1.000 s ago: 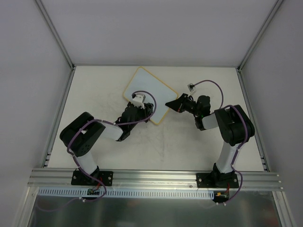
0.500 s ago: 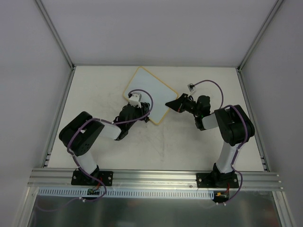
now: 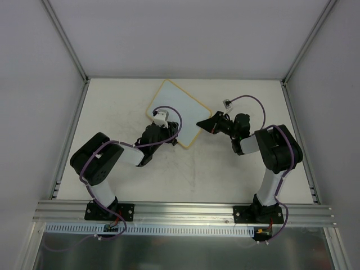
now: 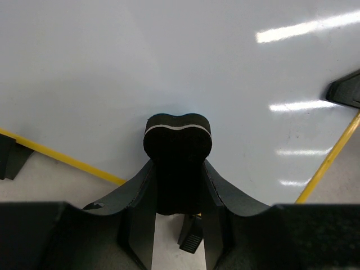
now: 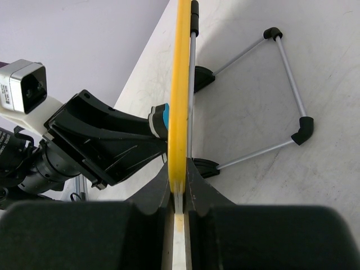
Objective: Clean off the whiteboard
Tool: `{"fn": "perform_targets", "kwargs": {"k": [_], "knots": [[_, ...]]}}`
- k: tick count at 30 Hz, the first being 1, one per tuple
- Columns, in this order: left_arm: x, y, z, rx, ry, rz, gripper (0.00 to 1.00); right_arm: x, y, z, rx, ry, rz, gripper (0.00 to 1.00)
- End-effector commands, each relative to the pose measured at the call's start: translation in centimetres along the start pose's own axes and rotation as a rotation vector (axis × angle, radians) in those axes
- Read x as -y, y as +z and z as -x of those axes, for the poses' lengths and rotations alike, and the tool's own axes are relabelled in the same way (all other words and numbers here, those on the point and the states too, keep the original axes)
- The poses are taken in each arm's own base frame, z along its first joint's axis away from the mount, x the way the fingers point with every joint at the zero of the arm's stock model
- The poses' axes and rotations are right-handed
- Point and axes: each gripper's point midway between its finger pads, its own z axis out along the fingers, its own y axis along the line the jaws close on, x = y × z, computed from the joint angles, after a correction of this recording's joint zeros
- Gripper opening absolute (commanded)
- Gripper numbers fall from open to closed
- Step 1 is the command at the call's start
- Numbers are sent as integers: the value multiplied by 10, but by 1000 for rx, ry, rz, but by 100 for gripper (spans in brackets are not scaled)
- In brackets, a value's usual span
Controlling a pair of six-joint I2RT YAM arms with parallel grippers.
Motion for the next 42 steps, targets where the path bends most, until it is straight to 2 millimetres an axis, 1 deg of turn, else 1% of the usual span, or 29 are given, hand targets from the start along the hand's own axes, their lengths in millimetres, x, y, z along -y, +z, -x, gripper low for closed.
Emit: {"fn": "perform_targets", "kwargs": {"k": [1, 5, 7, 10, 12, 15, 16, 17, 18, 19, 20, 21, 22, 23, 24, 25, 27, 28, 29, 30, 31, 32, 33, 34, 38, 39, 40, 41, 42], "knots": [[28, 4, -1, -10, 7, -77, 0, -56, 1, 53, 174, -224, 202, 0], [43, 4, 0, -23, -9, -149, 0, -56, 2, 52, 172, -222, 202, 0], [44, 4, 0, -32, -10, -146, 0, -56, 1, 52, 173, -222, 203, 0], [38, 2, 5, -15, -5, -113, 0, -56, 2, 52, 172, -225, 205, 0], [29, 2, 9, -5, 9, -69, 0, -56, 1, 52, 171, -223, 203, 0], [8, 1, 19, 7, -10, -23, 0, -56, 1, 52, 172, -225, 204, 0], [2, -1, 27, 20, -24, -19, 0, -56, 1, 51, 169, -223, 204, 0], [-13, -1, 35, 27, -42, 12, 0, -56, 1, 52, 172, -224, 203, 0], [-19, -2, 42, 29, -48, 28, 0, -57, 1, 52, 170, -224, 205, 0], [-24, -5, 57, 52, -53, 50, 0, -56, 1, 52, 170, -224, 205, 0], [-28, -8, 64, 52, -35, 66, 0, -56, 1, 51, 169, -221, 204, 0], [-31, -11, 73, 66, -24, 79, 0, -56, 1, 51, 169, -221, 204, 0], [-32, -19, 93, 106, -13, 99, 0, -56, 1, 51, 170, -220, 202, 0], [-30, -22, 107, 125, 8, 103, 0, -56, 1, 52, 171, -222, 204, 0], [-31, -31, 117, 126, 17, 122, 0, -56, 1, 51, 169, -223, 204, 0], [-28, -36, 123, 124, 17, 121, 0, -56, 2, 52, 170, -221, 203, 0], [-33, -46, 125, 67, 9, 169, 0, -56, 2, 52, 171, -221, 203, 0], [-33, -54, 132, 64, -4, 180, 0, -56, 2, 52, 171, -221, 204, 0], [-33, -59, 134, 50, -48, 205, 0, -56, 2, 52, 172, -221, 202, 0], [-35, -65, 128, 16, -67, 221, 0, -56, 1, 53, 174, -222, 202, 0], [-40, -78, 113, -49, -117, 262, 0, -55, 2, 53, 173, -223, 201, 0], [-46, -86, 102, -85, -143, 303, 0, -55, 2, 52, 171, -220, 201, 0], [-53, -93, 94, -109, -157, 348, 0, -55, 2, 52, 172, -221, 202, 0], [-57, -105, 79, -175, -159, 373, 0, -55, 2, 53, 173, -221, 201, 0], [-55, -128, 32, -333, -210, 368, 0, -54, 2, 53, 173, -218, 199, 0], [-54, -131, 25, -358, -220, 363, 0, -54, 2, 52, 171, -217, 200, 0], [-47, -134, 16, -391, -237, 327, 0, -54, 2, 52, 171, -217, 200, 0], [-48, -139, 3, -428, -252, 329, 0, -55, 2, 52, 171, -218, 201, 0], [-46, -142, -4, -450, -260, 320, 0, -54, 2, 52, 171, -217, 200, 0]]}}
